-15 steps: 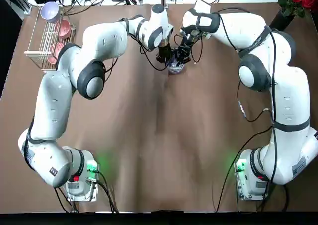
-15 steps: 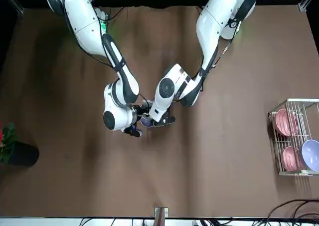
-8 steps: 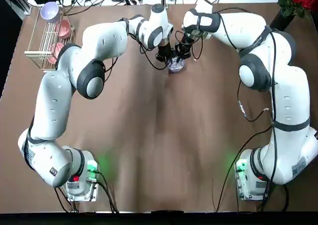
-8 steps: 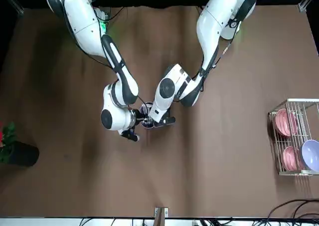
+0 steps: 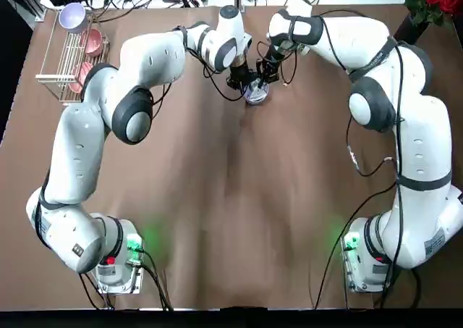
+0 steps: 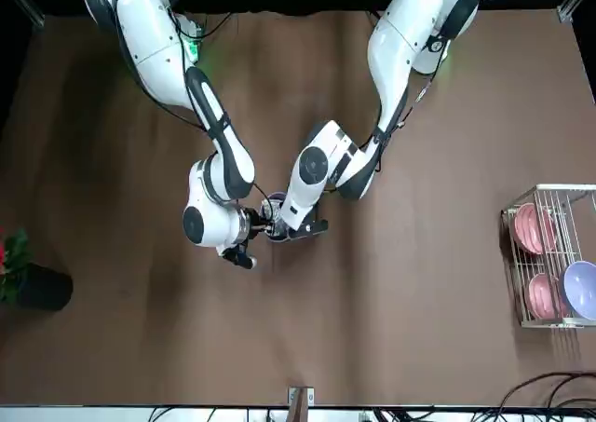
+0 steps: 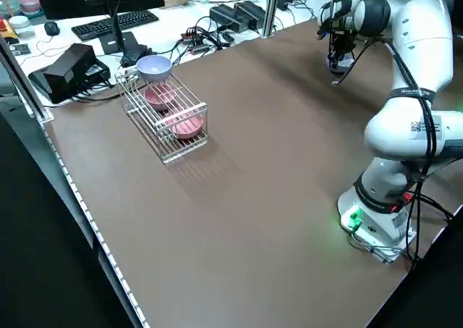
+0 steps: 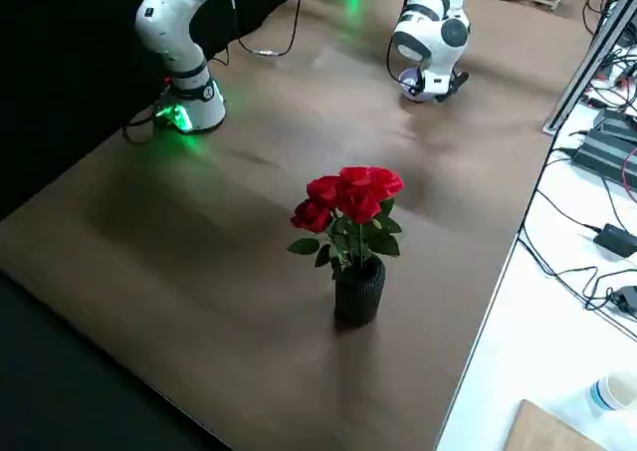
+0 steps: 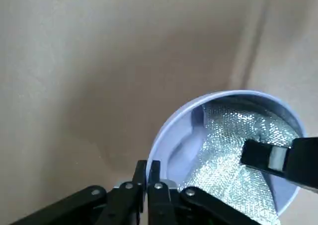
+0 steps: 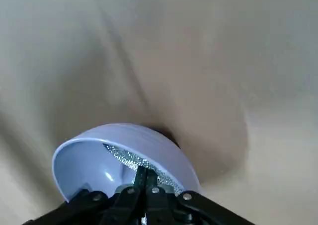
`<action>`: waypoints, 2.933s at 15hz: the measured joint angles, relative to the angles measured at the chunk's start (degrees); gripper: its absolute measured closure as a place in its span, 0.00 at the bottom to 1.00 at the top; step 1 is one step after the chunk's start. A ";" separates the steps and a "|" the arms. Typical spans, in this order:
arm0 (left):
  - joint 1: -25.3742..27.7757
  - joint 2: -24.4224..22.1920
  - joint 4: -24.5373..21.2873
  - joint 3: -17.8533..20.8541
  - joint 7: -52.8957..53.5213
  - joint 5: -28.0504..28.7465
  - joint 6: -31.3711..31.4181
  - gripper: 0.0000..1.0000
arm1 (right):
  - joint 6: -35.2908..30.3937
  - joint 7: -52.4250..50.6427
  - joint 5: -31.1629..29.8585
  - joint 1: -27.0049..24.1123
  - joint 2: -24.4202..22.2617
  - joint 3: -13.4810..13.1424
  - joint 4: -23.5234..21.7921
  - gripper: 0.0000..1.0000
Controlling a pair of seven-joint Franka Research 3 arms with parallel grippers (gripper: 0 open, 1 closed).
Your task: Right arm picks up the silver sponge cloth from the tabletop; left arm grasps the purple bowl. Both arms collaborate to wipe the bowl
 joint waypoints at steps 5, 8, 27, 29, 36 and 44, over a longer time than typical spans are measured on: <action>0.06 0.01 -0.01 0.04 0.00 0.00 -0.42 0.96 | -1.87 -0.03 -0.04 0.37 0.26 -0.08 0.23 0.98; 0.06 0.01 0.00 0.03 0.00 0.00 -0.45 0.96 | -3.99 -0.03 -0.01 0.37 0.27 -0.10 0.48 0.98; 5.57 -5.00 1.41 0.82 -5.22 -6.31 -3.44 0.96 | -36.22 -4.96 -4.89 -20.65 -1.35 -1.32 15.56 0.98; 8.76 -6.49 1.40 0.84 -8.30 -6.37 -5.88 0.96 | -36.48 -8.36 -10.90 -25.08 -1.33 -1.34 15.57 0.98; 21.63 -8.33 1.20 1.27 -17.37 -6.38 -11.31 0.96 | -36.60 -19.89 -26.09 -34.92 -1.03 -1.31 15.79 0.98; 37.12 -10.10 -1.75 1.60 -18.88 -6.37 -15.72 0.96 | -36.16 -24.46 -30.90 -35.39 3.25 -0.93 12.69 0.98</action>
